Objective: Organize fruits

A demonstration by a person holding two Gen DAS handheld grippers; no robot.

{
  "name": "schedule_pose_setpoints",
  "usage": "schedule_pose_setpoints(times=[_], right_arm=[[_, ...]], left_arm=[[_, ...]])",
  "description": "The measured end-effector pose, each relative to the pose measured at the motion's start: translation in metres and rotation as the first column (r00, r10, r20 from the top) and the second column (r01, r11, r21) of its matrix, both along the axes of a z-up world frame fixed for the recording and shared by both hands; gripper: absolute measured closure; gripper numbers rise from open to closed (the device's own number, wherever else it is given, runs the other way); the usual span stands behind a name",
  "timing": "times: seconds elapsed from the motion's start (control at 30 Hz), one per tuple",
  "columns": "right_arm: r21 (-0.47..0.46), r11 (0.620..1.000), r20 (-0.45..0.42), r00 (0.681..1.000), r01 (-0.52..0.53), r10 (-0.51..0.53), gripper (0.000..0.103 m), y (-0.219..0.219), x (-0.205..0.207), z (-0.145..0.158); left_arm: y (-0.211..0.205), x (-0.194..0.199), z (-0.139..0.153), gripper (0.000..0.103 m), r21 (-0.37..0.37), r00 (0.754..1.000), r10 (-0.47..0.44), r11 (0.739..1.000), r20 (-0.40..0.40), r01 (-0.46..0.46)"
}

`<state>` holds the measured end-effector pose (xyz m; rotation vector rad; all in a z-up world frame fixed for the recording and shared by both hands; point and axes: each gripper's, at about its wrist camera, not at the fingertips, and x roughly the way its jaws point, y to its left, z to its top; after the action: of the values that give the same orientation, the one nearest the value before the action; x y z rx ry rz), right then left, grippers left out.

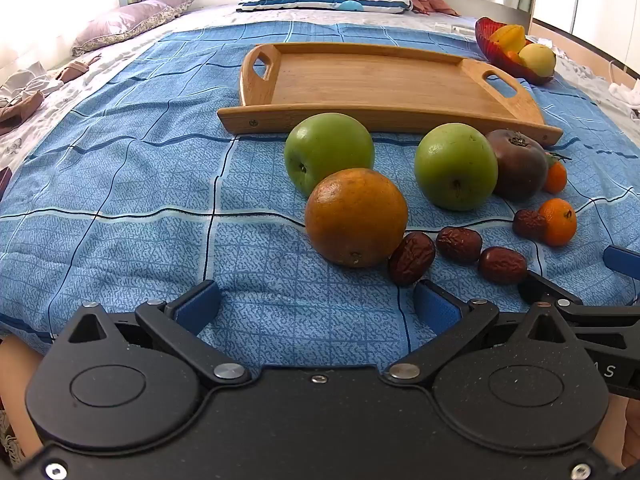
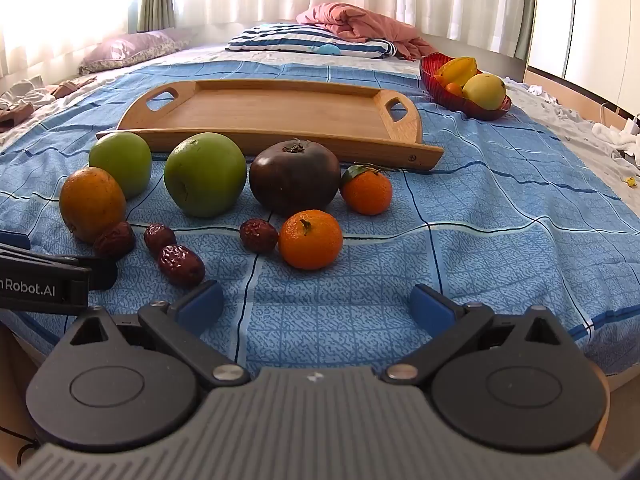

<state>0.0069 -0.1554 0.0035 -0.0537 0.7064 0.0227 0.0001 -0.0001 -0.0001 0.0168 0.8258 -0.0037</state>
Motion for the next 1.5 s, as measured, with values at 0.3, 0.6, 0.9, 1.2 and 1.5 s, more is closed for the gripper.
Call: schedule_pose_setpoints(times=[0.3,0.6,0.9,1.2,1.5], right_arm=[[0.0,1.0,0.001,1.0,0.0,0.0,0.0,0.0,-0.0003,-0.0001],[0.0,1.0,0.003,1.0,0.0,0.0,0.0,0.0,-0.0005,-0.0001],[-0.001,1.0,0.006,1.0,0.0,0.0,0.0,0.0002,-0.001,-0.0007],[-0.018,1.0,0.024,1.0,0.011,-0.01,0.0,0.0,-0.0031,0.0065],[-0.03,0.999,0.047,0.999,-0.016,0.018,0.0,-0.0007,-0.001,0.0033]], left_arm=[[0.0,0.0,0.0,0.0,0.0,1.0,0.0,1.0,0.0,0.0],[0.0,-0.0001,0.0,0.0,0.001,1.0,0.0,1.0,0.001,0.0],[0.0,0.0,0.0,0.0,0.001,1.0,0.0,1.0,0.001,0.0],[-0.0007,0.0029,0.0033,0.0,0.022,1.0,0.005,1.0,0.003,-0.005],[-0.0035,-0.0013,0.0016,0.0,0.024,1.0,-0.003,1.0,0.012,0.003]])
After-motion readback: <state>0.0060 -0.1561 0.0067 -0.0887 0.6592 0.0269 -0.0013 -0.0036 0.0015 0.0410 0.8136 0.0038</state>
